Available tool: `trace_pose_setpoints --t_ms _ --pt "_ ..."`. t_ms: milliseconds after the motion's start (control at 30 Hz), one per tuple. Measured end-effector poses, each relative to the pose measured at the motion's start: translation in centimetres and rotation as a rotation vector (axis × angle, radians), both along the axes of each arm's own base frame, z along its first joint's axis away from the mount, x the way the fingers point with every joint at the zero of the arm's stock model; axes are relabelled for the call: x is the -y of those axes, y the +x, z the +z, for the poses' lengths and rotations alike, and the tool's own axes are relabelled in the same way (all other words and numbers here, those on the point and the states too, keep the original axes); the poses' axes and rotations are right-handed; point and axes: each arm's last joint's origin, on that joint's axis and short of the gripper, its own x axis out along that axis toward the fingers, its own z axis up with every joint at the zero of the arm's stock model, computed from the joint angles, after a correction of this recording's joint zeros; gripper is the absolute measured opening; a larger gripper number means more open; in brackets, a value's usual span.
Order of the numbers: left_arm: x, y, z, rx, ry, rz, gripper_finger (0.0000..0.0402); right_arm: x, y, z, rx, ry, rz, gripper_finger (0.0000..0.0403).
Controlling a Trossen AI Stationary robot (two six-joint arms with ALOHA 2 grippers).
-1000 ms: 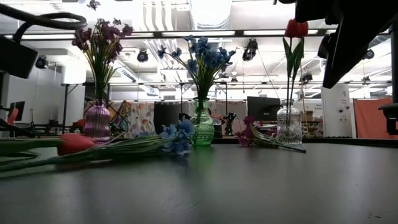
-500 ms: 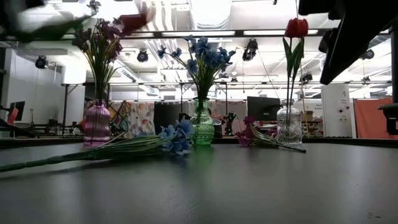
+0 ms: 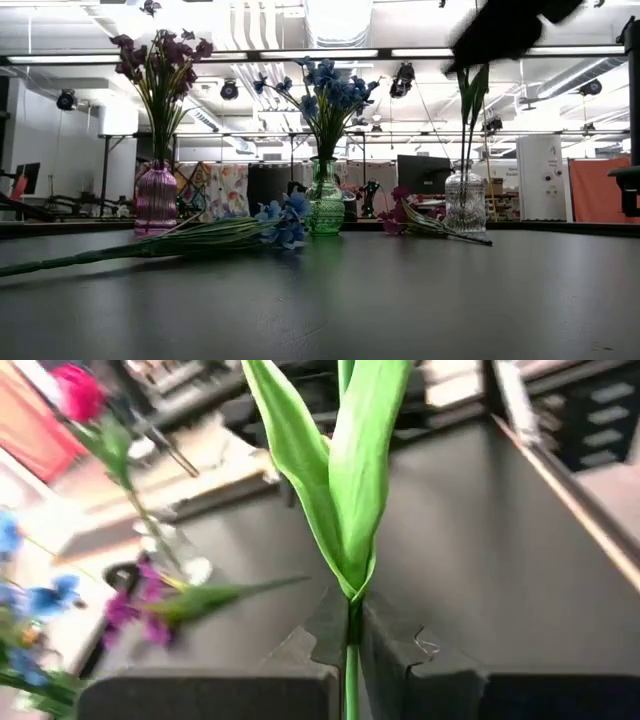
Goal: Sort flowers into vase by color
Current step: Put the red tulip into the transparent vase
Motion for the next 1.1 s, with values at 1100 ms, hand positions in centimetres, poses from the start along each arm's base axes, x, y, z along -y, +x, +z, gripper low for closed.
trace_pose_setpoints --t_ms 1100 --pt "-6.3 8.3 -4.1 0.451 -0.052 0.038 0.0000 4.8 4.5 3.4 0.628 -0.073 0.207 0.0273"
